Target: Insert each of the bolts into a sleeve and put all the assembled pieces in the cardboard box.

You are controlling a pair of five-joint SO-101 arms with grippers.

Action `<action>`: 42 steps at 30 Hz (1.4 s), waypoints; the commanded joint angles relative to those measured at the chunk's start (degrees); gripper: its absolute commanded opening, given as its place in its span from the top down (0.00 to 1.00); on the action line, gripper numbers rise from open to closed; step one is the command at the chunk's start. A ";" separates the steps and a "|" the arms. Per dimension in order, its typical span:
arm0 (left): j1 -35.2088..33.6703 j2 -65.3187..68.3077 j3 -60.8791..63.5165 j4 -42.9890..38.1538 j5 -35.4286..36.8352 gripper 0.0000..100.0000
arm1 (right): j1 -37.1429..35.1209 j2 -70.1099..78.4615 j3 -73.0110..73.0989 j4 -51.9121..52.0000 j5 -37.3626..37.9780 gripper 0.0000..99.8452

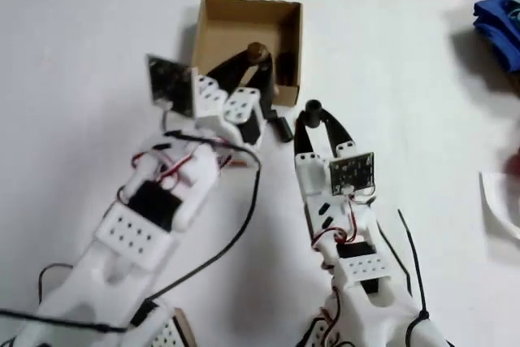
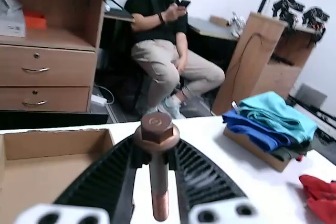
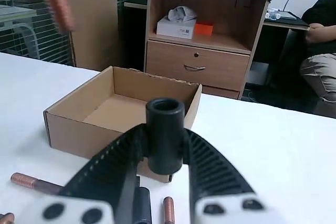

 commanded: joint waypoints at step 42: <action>7.91 14.51 -13.14 2.11 -12.75 0.97 | -1.80 -1.71 -0.26 2.95 6.15 0.98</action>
